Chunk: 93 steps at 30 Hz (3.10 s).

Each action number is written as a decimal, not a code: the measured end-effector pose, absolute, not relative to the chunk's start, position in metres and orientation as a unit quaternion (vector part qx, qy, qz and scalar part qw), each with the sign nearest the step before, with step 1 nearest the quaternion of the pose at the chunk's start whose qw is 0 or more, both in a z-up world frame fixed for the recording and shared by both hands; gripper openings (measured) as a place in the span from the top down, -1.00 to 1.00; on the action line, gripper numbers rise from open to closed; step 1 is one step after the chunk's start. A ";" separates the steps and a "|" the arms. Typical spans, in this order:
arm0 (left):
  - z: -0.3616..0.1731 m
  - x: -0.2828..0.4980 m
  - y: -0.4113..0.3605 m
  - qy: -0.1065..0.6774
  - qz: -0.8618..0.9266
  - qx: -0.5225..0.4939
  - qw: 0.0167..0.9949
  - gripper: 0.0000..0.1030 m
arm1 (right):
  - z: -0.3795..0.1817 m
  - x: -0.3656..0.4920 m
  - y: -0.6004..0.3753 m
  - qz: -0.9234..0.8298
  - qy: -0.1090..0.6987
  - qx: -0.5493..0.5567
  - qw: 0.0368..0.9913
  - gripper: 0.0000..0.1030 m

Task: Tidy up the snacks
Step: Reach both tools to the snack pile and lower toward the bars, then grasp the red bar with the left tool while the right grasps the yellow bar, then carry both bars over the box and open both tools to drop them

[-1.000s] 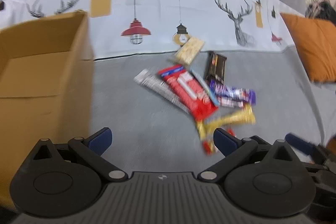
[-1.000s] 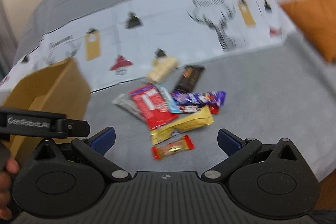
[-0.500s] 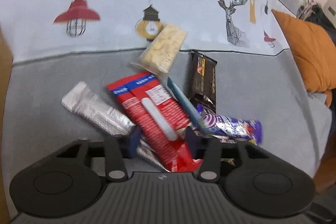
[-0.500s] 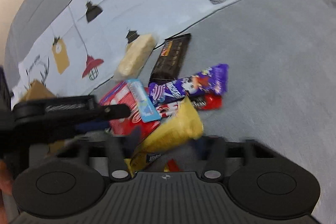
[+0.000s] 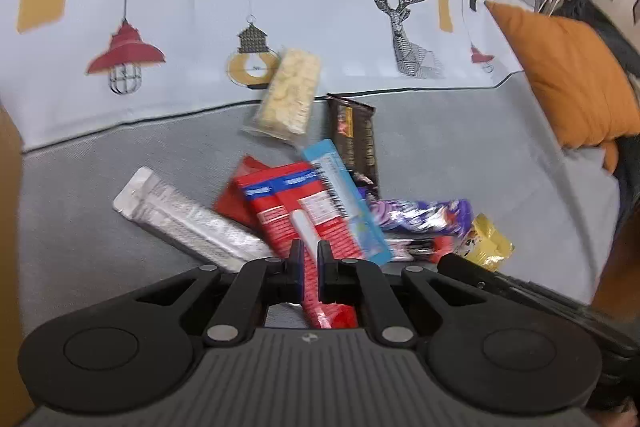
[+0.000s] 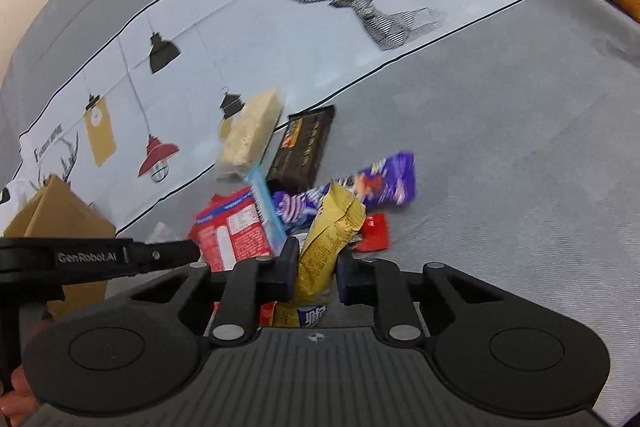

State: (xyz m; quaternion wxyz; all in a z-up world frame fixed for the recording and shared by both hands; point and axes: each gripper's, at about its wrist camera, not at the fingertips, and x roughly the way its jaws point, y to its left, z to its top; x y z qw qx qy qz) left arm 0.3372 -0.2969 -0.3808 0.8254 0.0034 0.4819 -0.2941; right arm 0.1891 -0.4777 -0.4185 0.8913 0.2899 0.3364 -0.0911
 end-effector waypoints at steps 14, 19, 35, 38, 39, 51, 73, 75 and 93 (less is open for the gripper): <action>-0.415 0.336 -0.339 0.502 -0.261 0.074 0.821 -0.22 | -0.444 0.190 -0.487 -0.087 0.372 0.344 0.858 0.32; -0.404 0.329 -0.334 0.488 -0.271 0.062 0.828 0.63 | -0.444 0.191 -0.487 -0.091 0.368 0.349 0.857 0.55; -0.369 0.312 -0.303 0.493 -0.248 0.070 0.831 0.84 | -0.423 0.198 -0.462 -0.046 0.327 0.316 0.889 0.71; -0.361 0.307 -0.308 0.486 -0.243 0.098 0.834 0.85 | -0.419 0.198 -0.459 -0.041 0.315 0.301 0.899 0.71; -0.358 0.305 -0.310 0.485 -0.241 0.103 0.835 0.85 | -0.416 0.198 -0.458 -0.039 0.310 0.294 0.903 0.71; -0.295 0.271 -0.300 0.452 -0.244 0.097 0.853 0.84 | -0.401 0.180 -0.467 -0.028 0.248 0.322 0.913 0.71; -0.157 0.231 -0.111 0.338 -0.157 0.036 0.927 0.85 | -0.248 0.154 -0.328 0.164 0.105 0.232 0.953 0.72; -0.141 0.225 -0.090 0.317 -0.150 0.026 0.936 0.85 | -0.229 0.151 -0.310 0.175 0.103 0.226 0.953 0.72; -0.130 0.219 0.055 0.267 -0.123 -0.080 0.952 0.85 | -0.145 0.163 -0.177 0.247 0.126 0.134 0.951 0.72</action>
